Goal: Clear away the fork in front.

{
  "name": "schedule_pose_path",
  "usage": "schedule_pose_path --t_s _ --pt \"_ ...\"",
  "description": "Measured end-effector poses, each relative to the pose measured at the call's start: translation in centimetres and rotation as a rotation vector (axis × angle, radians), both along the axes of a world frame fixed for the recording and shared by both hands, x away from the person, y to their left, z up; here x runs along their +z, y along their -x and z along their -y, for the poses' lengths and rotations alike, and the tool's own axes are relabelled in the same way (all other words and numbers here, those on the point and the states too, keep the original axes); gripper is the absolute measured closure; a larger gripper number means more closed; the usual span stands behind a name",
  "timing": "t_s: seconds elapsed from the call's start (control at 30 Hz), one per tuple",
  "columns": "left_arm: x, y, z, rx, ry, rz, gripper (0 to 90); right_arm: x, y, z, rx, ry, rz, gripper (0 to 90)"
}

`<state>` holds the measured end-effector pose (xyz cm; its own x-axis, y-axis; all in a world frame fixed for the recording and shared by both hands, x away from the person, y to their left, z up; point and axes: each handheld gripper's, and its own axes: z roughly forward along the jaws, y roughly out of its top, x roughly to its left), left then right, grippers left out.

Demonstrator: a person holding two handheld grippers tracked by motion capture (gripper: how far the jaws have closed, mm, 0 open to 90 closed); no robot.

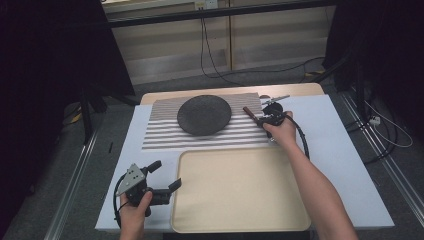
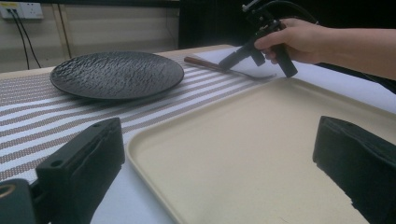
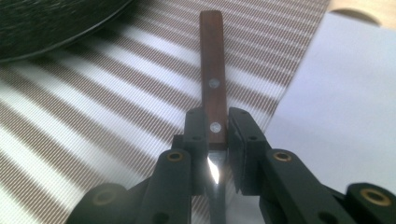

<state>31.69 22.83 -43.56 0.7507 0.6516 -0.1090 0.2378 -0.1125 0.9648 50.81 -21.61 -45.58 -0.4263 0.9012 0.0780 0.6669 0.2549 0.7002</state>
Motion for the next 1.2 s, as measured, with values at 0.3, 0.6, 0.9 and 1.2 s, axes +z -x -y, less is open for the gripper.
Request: schedule_pose_path --t_s 0.3,0.6,0.9,1.2 --pt "0.08 -0.24 0.22 -0.007 -0.002 0.006 2.5 -0.24 0.62 -0.11 0.021 0.030 -0.008 75.6" --pt "0.04 -0.45 0.31 -0.005 0.001 0.003 2.6 -0.36 0.50 -0.29 -0.004 0.028 -0.019 77.0" --pt "0.09 -0.18 0.15 -0.001 -0.002 0.007 2.6 -0.08 0.12 -0.57 -0.027 0.034 -0.063 78.3" --pt "0.05 -0.11 0.06 -0.003 0.001 0.005 2.6 -0.08 0.21 -0.62 -0.026 0.036 -0.055 78.7"
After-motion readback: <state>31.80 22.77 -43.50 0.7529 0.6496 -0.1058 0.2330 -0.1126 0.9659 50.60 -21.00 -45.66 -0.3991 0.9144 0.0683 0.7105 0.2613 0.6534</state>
